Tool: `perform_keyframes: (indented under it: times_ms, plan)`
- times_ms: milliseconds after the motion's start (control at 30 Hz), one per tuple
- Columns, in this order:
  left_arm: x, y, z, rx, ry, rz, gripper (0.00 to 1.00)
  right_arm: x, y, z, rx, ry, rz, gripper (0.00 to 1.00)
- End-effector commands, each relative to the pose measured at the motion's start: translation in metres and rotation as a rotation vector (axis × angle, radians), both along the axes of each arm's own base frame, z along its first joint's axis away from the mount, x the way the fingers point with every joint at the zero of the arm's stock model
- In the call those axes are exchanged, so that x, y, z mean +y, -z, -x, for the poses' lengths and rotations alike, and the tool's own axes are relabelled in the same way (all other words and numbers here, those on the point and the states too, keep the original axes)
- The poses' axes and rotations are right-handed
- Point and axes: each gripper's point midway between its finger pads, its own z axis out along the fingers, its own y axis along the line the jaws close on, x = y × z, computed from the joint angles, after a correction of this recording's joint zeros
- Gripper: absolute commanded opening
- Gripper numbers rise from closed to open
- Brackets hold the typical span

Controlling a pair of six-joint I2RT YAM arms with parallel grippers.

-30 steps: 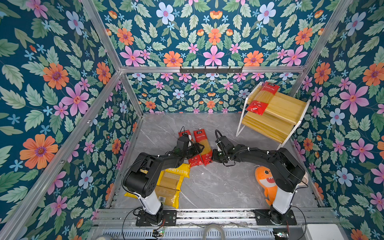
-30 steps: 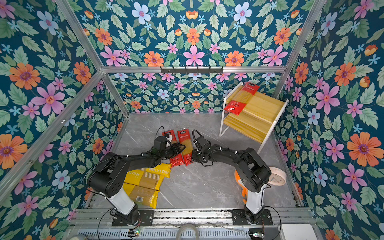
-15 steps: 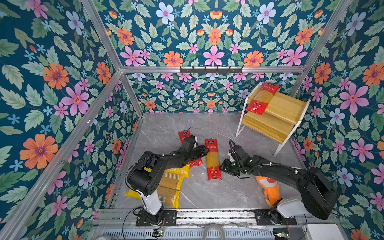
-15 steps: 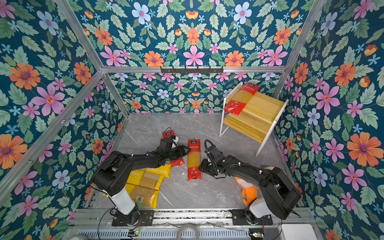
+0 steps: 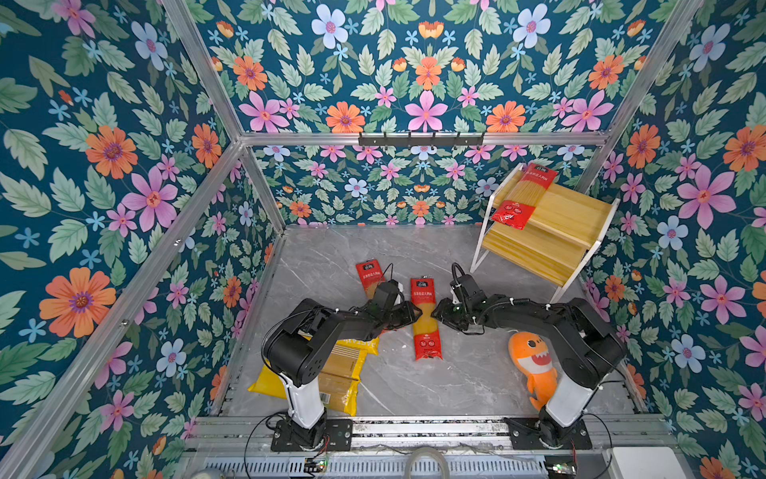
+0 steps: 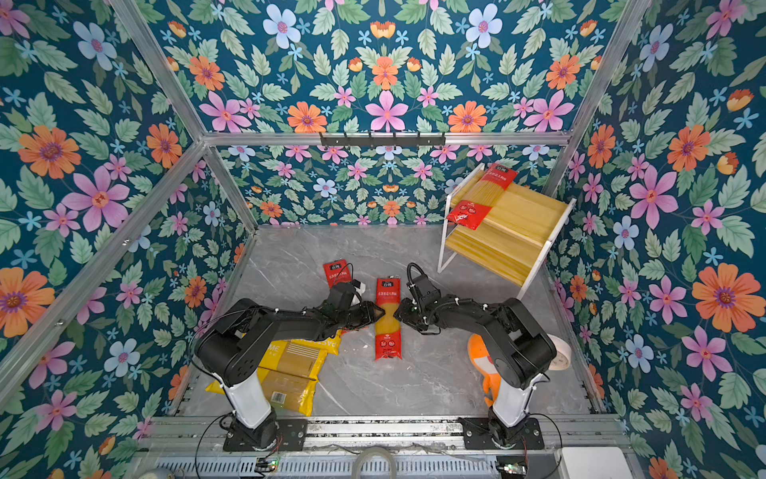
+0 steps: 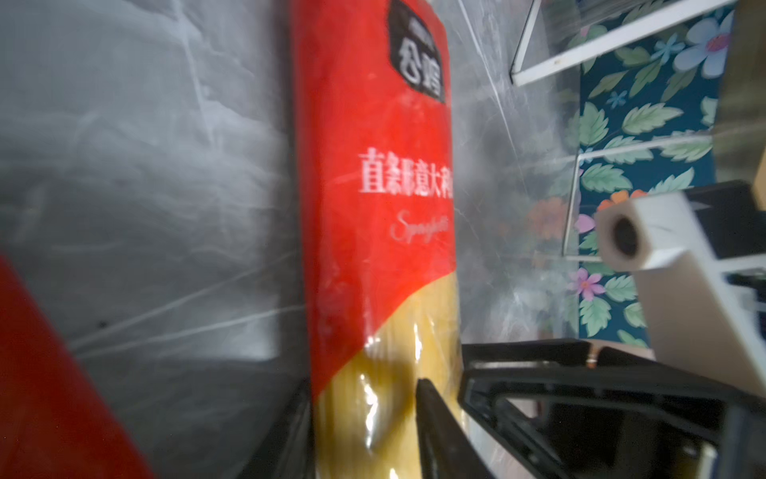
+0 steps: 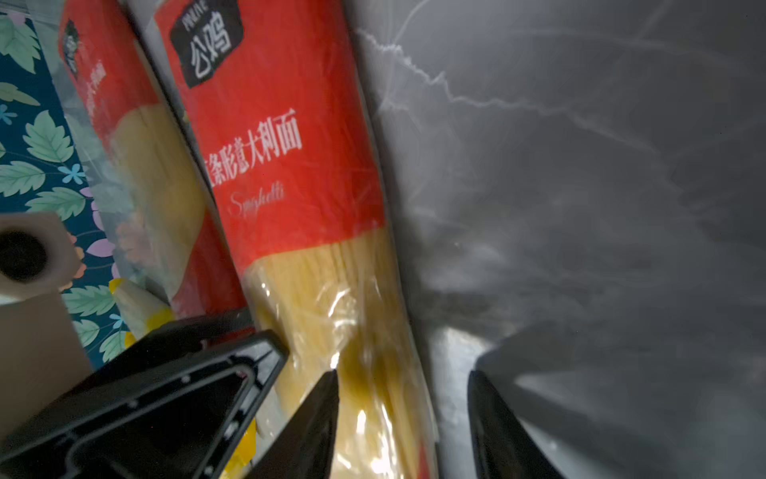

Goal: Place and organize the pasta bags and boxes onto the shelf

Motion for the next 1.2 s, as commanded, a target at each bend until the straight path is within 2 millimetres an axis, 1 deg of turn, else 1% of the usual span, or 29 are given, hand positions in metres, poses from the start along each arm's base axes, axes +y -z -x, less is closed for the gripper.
perform_keyframes:
  times_ms: [0,33,100,167,267,333,400,467,500,533,633,733,833,900,1000,1067,1167]
  plan:
    - [0.003,0.012,0.007,0.052,-0.011,-0.005,0.32,0.014,0.002,-0.01,-0.019,-0.022,-0.034,0.49]
    - [0.003,0.014,0.008,0.057,-0.01,-0.007,0.3,0.016,0.004,-0.012,-0.025,-0.027,-0.038,0.47]
    - [0.003,0.015,0.009,0.06,-0.006,-0.006,0.26,0.023,0.001,-0.014,-0.066,-0.041,-0.072,0.39]
    - [0.002,0.013,0.008,0.058,-0.001,0.001,0.23,0.03,-0.006,-0.015,-0.116,-0.057,-0.104,0.3]
    - [0.0,0.005,0.008,0.044,0.01,0.012,0.22,0.031,-0.02,-0.014,-0.181,-0.074,-0.111,0.19]
    - [0.001,-0.001,0.006,0.033,0.015,0.016,0.23,0.03,-0.032,-0.012,-0.22,-0.079,-0.113,0.14]
    - [0.003,-0.007,0.005,0.028,0.016,0.02,0.24,0.027,-0.041,-0.011,-0.244,-0.08,-0.113,0.11]
    - [0.007,-0.018,0.003,0.022,0.012,0.036,0.25,0.024,-0.055,-0.009,-0.281,-0.085,-0.118,0.09]
    - [0.009,-0.024,0.002,0.013,0.01,0.048,0.26,0.022,-0.054,-0.007,-0.283,-0.088,-0.111,0.08]
    - [0.011,-0.033,0.001,-0.001,0.01,0.062,0.27,0.022,-0.074,-0.006,-0.328,-0.095,-0.129,0.07]
    - [0.016,-0.062,-0.004,-0.056,0.021,0.11,0.31,0.02,-0.1,-0.004,-0.398,-0.12,-0.141,0.05]
    - [0.021,-0.099,-0.008,-0.143,0.04,0.196,0.42,0.016,-0.132,-0.004,-0.497,-0.129,-0.146,0.0]
    - [0.027,-0.135,-0.01,-0.245,0.064,0.265,0.54,0.011,-0.169,-0.003,-0.609,-0.142,-0.144,0.0]
    - [0.026,-0.154,-0.006,-0.313,0.106,0.294,0.62,0.009,-0.195,-0.001,-0.685,-0.159,-0.147,0.0]
    - [0.019,-0.182,0.005,-0.408,0.182,0.348,0.71,0.007,-0.235,0.002,-0.809,-0.18,-0.166,0.0]
    - [0.017,-0.201,0.014,-0.488,0.222,0.381,0.78,0.004,-0.262,0.006,-0.897,-0.183,-0.2,0.0]
    - [0.015,-0.227,0.025,-0.613,0.262,0.427,0.89,0.003,-0.296,0.013,-1.008,-0.2,-0.265,0.0]
